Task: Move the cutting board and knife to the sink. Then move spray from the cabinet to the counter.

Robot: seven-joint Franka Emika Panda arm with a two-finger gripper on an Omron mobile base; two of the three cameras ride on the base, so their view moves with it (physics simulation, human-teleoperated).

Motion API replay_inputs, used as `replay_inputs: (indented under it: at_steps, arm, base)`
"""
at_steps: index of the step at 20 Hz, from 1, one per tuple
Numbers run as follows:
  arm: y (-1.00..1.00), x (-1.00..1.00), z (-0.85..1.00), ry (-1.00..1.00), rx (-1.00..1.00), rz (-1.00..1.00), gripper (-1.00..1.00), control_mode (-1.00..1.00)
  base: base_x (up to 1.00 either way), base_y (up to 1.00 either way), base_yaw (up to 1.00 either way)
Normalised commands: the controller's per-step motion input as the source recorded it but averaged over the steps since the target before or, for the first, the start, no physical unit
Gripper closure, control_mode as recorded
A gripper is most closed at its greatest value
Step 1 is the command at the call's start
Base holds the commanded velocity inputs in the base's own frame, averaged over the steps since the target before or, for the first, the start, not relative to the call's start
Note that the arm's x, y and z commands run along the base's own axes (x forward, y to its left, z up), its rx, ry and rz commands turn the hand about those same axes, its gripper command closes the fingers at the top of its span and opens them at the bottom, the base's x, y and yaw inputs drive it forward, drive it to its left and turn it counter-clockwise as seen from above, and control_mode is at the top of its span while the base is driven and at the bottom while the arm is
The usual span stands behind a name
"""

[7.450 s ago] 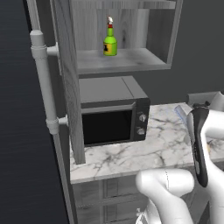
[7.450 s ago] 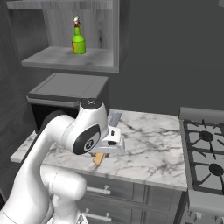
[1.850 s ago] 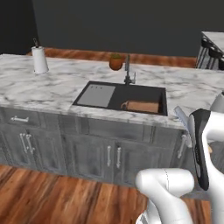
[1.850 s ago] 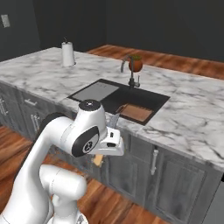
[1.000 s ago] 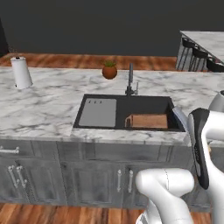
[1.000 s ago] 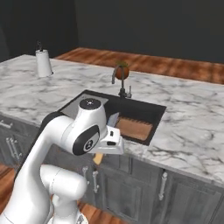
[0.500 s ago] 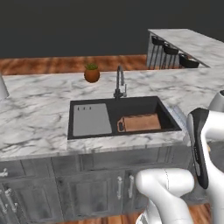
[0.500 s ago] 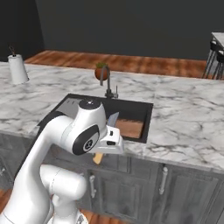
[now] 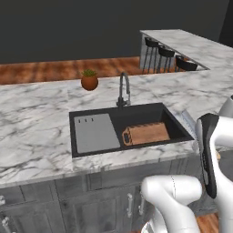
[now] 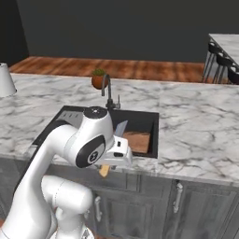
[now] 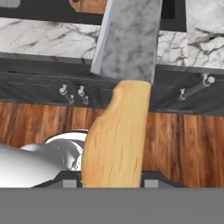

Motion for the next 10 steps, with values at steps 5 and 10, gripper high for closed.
replay_inputs:
  at_steps: [5, 10]
  arm:
    - [0.00, 0.00, 0.00, 0.00, 0.00, 0.00, 1.00, 1.00]
    - [0.00, 0.00, 0.00, 0.00, 0.00, 0.00, 1.00, 1.00]
  base:
    - [0.49, 0.22, 0.00]
    - [0.62, 0.12, 0.00]
